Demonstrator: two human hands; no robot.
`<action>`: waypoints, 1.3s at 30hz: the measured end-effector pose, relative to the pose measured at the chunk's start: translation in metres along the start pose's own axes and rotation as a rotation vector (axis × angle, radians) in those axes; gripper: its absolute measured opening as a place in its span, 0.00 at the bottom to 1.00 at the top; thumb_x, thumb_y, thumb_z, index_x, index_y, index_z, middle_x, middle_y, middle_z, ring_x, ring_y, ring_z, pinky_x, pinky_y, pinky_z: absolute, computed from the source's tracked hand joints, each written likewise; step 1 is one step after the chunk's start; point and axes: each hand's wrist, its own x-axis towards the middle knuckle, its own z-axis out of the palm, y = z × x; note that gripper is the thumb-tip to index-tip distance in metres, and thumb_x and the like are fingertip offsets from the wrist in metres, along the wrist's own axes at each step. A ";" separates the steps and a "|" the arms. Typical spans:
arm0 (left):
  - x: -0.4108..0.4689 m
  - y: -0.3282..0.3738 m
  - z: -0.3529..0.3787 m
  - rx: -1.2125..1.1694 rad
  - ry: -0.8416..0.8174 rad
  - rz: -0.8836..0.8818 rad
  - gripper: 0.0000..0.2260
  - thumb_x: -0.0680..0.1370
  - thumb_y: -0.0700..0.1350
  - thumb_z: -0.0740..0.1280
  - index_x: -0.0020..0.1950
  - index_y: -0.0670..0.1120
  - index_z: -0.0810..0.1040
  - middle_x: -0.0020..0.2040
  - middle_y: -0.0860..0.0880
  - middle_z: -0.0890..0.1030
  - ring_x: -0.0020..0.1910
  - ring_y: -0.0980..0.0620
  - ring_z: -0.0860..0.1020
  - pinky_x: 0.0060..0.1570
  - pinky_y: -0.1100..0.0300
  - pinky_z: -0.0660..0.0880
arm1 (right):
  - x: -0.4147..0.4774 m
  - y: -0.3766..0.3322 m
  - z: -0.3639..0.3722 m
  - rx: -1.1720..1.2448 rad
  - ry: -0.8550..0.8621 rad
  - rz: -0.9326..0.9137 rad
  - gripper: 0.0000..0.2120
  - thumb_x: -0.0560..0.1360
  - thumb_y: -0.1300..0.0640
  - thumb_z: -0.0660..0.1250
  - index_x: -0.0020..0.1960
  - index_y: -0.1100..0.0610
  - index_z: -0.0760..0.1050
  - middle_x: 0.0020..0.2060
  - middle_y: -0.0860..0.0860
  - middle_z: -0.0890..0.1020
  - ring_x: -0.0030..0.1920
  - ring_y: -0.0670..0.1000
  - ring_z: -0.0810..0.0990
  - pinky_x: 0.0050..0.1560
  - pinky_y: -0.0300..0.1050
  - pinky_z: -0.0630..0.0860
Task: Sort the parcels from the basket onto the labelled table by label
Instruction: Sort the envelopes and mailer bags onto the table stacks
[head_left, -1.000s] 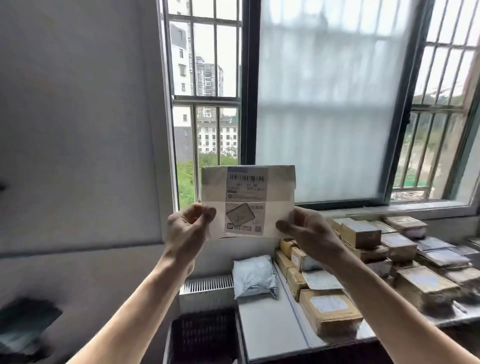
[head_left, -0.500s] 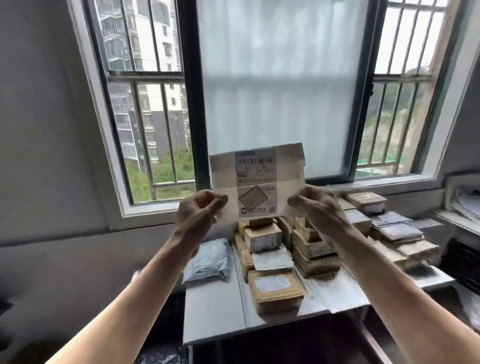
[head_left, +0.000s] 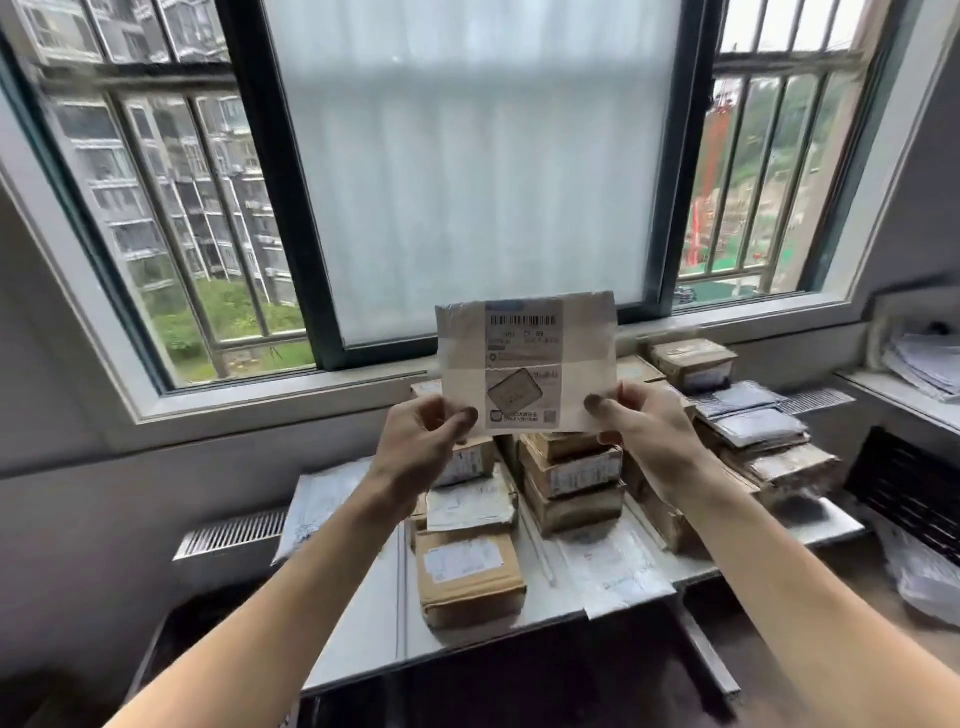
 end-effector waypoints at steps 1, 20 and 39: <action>0.011 -0.006 0.010 0.000 -0.006 0.001 0.07 0.80 0.38 0.70 0.52 0.32 0.81 0.45 0.41 0.85 0.33 0.61 0.79 0.34 0.70 0.73 | 0.008 0.007 -0.005 -0.008 0.020 0.009 0.02 0.81 0.62 0.69 0.50 0.60 0.81 0.39 0.50 0.88 0.40 0.48 0.86 0.39 0.39 0.79; 0.175 -0.101 0.158 -0.134 -0.036 -0.189 0.05 0.79 0.35 0.72 0.43 0.40 0.84 0.35 0.51 0.84 0.33 0.57 0.79 0.37 0.63 0.74 | 0.175 0.099 -0.093 -0.169 0.247 0.233 0.11 0.76 0.63 0.71 0.34 0.57 0.81 0.39 0.59 0.86 0.41 0.56 0.83 0.50 0.56 0.81; 0.017 -0.247 0.276 0.123 0.100 -0.839 0.04 0.80 0.43 0.72 0.51 0.44 0.86 0.36 0.52 0.82 0.31 0.55 0.72 0.31 0.61 0.69 | 0.105 0.308 -0.189 -0.360 -0.406 0.710 0.06 0.77 0.63 0.63 0.42 0.58 0.76 0.33 0.52 0.78 0.30 0.52 0.81 0.28 0.43 0.72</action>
